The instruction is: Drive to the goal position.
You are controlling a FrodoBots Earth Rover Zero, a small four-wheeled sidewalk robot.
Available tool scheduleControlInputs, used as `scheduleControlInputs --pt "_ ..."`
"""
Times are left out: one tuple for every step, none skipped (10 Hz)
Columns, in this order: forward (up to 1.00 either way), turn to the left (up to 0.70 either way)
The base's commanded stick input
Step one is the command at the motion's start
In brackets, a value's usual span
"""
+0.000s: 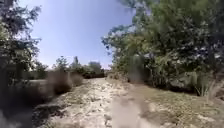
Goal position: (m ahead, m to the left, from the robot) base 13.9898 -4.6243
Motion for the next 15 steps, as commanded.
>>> scheduleControlInputs --pt "0.45 0.27" --pt "0.45 0.12" --pt "0.45 0.02" --pt "0.45 0.02" --pt "0.45 0.08" --pt "0.45 0.27" --pt "0.45 0.27" --pt "0.45 0.15" --pt "0.45 0.02" --pt "0.45 0.02" --pt "0.45 0.27" --pt "0.45 0.27" --pt "0.45 0.26" --pt "0.45 0.13" --pt "0.45 0.04"
